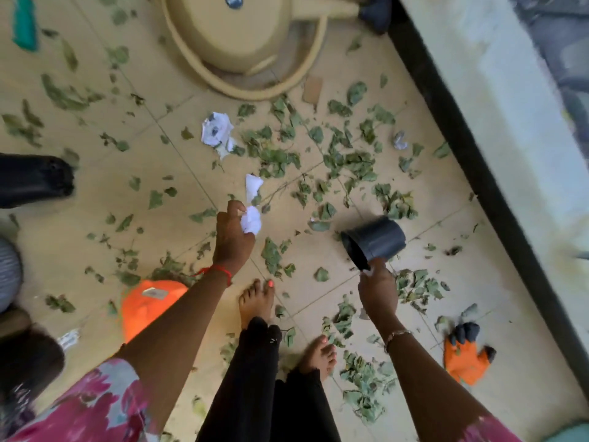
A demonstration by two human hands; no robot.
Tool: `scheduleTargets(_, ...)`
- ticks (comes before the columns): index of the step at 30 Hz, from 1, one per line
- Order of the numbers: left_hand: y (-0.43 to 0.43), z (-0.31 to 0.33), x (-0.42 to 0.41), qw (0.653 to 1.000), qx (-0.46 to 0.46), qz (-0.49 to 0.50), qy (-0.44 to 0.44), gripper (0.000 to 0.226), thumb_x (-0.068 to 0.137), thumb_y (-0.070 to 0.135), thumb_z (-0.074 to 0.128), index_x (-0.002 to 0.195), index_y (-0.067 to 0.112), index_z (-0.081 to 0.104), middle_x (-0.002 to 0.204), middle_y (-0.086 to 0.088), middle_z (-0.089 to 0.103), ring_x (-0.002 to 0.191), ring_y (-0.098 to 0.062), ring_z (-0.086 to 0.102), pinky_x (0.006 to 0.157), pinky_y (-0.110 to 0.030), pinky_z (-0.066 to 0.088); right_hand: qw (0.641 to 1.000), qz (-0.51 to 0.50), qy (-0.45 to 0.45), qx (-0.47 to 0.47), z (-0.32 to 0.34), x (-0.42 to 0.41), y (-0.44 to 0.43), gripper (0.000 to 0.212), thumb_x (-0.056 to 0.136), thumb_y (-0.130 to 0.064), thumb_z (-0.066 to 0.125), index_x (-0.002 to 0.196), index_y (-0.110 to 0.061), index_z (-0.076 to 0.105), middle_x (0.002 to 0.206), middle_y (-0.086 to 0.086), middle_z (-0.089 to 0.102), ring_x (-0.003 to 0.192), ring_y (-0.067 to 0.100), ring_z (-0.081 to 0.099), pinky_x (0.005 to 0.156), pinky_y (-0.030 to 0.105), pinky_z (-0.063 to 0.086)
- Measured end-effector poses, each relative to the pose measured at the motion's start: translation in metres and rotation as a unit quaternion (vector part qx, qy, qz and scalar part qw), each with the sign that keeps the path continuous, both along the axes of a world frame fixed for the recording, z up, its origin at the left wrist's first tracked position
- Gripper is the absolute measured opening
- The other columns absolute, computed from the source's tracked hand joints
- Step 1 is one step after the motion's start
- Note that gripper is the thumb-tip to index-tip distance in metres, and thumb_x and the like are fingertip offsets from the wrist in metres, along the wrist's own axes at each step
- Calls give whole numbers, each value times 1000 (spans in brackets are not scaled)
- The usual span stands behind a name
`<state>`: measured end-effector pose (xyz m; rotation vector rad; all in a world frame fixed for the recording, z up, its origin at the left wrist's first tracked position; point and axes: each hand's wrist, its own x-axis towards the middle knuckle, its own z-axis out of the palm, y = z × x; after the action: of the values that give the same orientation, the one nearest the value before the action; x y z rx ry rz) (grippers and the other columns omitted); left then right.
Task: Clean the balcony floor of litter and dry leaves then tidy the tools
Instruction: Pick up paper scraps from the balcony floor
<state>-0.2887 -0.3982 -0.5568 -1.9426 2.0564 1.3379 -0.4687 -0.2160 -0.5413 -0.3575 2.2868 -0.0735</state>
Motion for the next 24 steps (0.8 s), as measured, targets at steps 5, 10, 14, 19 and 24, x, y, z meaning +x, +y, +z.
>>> scheduleTargets(5, -30, 24, 7, 993, 102, 43, -36, 45, 84, -7, 51, 128, -9, 43, 124, -33, 46, 115, -42, 47, 83, -31, 35, 998, -39, -6, -54, 22, -27, -76, 30, 85, -11, 64, 112, -1, 54, 109, 19, 62, 100, 33, 57, 73, 31, 42)
scheduleTargets(10, -54, 44, -17, 972, 224, 70, 1, 42, 83, 14, 49, 124, 7, 47, 117, -13, 54, 96, -29, 50, 71, -25, 31, 995, -55, 22, -81, 20, -53, -133, 18, 86, 5, 43, 97, 5, 57, 103, 22, 57, 93, 35, 54, 67, 28, 33)
scheduleTargets(14, -67, 39, -43, 969, 226, 79, -56, 34, 77, 42, 46, 96, 18, 61, 96, -6, 61, 93, -30, 55, 75, -31, 37, 995, -64, 8, -76, 14, -79, -158, 26, 77, 13, 38, 96, -1, 49, 92, 15, 50, 81, 26, 47, 63, 29, 31)
scheduleTargets(19, -72, 29, -74, 977, 161, 11, -137, 35, 81, 46, 67, 84, 11, 62, 79, -5, 60, 78, -27, 57, 66, -28, 39, 989, -96, 5, -115, 10, -111, -172, 26, 89, -11, 48, 112, 2, 51, 86, 15, 56, 77, 28, 53, 64, 27, 34)
scheduleTargets(24, -88, 13, -116, 986, 113, -80, -91, 28, 76, 32, 73, 67, 10, 59, 78, -12, 63, 88, -31, 59, 70, -34, 44, 986, -156, 43, -41, -12, -143, -187, 28, 90, -21, 57, 99, 5, 62, 102, 20, 65, 98, 34, 61, 75, 31, 44)
